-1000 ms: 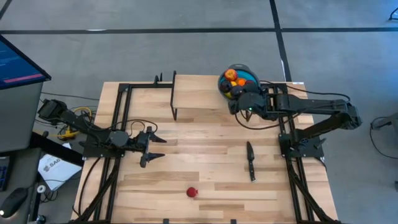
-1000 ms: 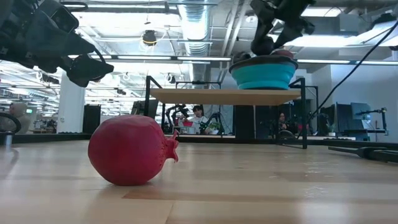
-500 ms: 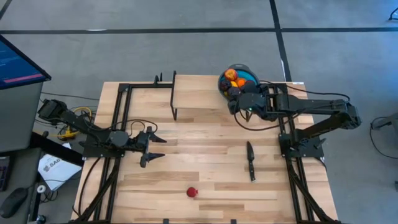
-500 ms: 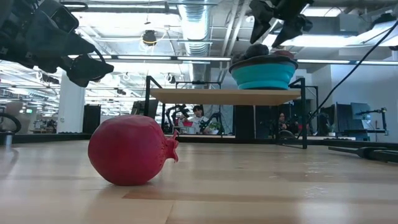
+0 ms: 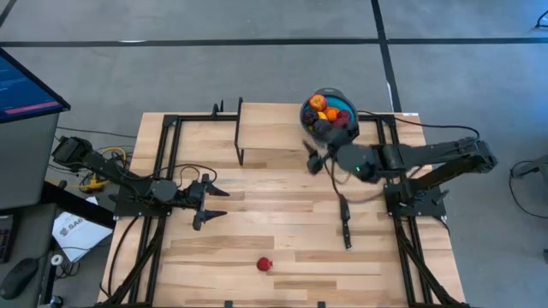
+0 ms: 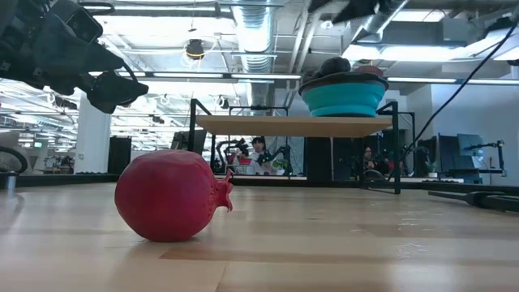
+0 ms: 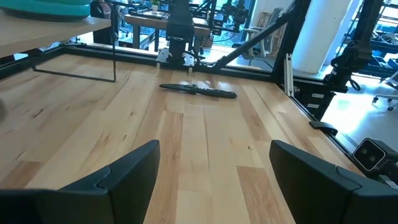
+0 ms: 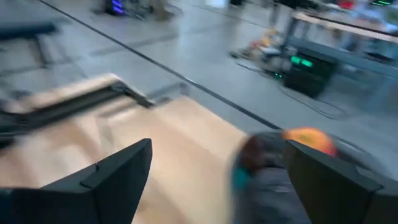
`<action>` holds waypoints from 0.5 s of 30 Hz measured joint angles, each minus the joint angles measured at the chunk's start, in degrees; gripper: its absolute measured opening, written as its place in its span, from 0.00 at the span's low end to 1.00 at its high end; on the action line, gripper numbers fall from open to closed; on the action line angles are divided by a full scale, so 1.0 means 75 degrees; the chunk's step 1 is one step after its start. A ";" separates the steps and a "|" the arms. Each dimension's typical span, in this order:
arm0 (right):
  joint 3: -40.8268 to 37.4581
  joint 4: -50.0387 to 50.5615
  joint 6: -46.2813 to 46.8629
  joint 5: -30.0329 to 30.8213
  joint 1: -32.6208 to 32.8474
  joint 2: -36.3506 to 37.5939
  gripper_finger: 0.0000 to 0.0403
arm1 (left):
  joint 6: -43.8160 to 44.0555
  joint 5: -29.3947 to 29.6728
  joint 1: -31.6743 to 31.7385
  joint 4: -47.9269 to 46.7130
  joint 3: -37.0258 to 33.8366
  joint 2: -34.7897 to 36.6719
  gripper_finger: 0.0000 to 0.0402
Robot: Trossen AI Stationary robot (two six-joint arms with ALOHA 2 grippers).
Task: Pick & Place Fruit
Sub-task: Put the pomegranate into the strainer bowl
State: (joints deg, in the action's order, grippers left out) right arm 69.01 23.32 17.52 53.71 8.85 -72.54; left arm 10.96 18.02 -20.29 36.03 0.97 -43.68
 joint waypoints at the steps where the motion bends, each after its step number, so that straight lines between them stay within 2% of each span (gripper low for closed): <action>1: 0.0007 -0.0143 0.0000 0.0015 0.0256 -0.0087 0.86 | 0.0002 0.0000 0.0000 0.0000 0.0000 0.0000 0.74; 8: 0.0013 -0.0891 -0.0022 -0.0119 0.1988 -0.1667 0.82 | 0.0000 0.0000 0.0001 0.0003 0.0000 0.0003 0.74; 12: 0.0049 -0.1703 -0.0016 -0.0733 0.2561 -0.2922 0.81 | 0.0002 0.0029 0.0000 0.0009 0.0000 0.0003 0.74; 15: 0.0445 -0.2074 -0.0017 -0.1444 0.2739 -0.3693 0.81 | 0.0001 0.0035 0.0000 0.0011 0.0000 0.0003 0.74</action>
State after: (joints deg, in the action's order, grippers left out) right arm 72.35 7.76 17.39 42.88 29.39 -100.24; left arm 10.97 18.28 -20.29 36.11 0.97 -43.66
